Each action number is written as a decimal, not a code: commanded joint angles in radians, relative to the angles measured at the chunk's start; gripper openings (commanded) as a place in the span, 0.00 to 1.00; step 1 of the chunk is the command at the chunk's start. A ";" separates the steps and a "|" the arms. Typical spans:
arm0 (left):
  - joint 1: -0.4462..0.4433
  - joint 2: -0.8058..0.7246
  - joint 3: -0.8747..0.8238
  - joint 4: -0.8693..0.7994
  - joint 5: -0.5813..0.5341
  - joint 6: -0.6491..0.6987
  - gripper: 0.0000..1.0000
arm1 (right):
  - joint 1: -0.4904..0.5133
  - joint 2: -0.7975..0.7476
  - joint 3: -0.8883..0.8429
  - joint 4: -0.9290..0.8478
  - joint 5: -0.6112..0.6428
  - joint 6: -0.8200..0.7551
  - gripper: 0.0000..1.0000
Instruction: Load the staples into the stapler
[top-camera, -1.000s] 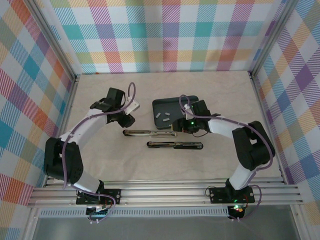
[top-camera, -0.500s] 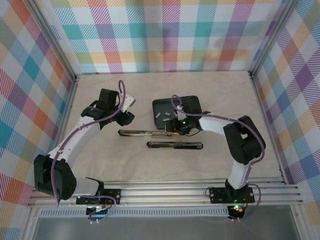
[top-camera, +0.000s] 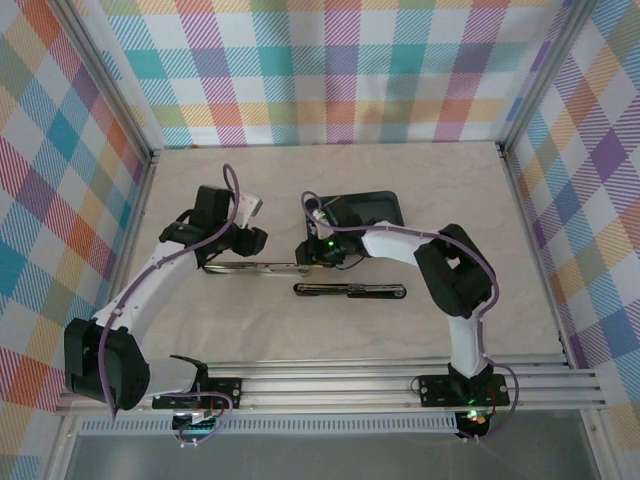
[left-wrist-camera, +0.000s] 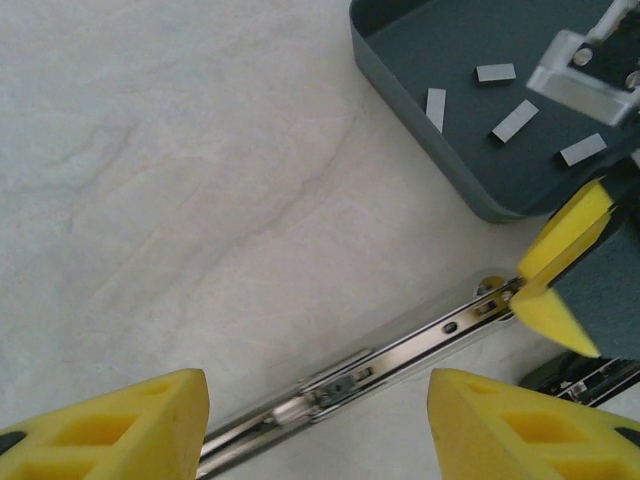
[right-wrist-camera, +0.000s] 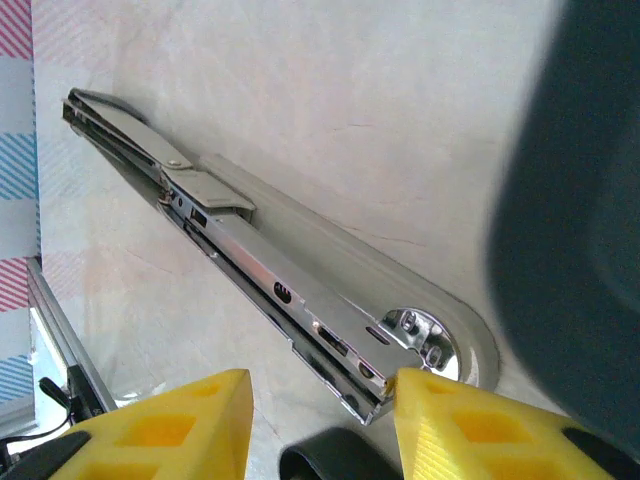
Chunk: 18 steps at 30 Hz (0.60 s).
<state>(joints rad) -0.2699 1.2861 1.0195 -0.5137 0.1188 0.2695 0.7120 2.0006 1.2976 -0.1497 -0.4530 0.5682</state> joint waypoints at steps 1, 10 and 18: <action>0.013 -0.040 -0.027 0.038 0.008 -0.069 0.60 | 0.017 -0.002 0.030 0.013 -0.004 -0.017 0.43; 0.030 -0.064 0.013 -0.004 0.040 -0.106 0.67 | -0.013 -0.156 0.108 -0.178 0.072 -0.355 0.46; 0.031 0.070 0.090 0.022 0.206 -0.202 0.67 | -0.202 -0.105 0.284 -0.438 0.076 -0.508 0.46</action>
<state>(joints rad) -0.2516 1.3083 1.0859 -0.5133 0.2340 0.1314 0.5720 1.8675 1.5440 -0.4454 -0.3817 0.1429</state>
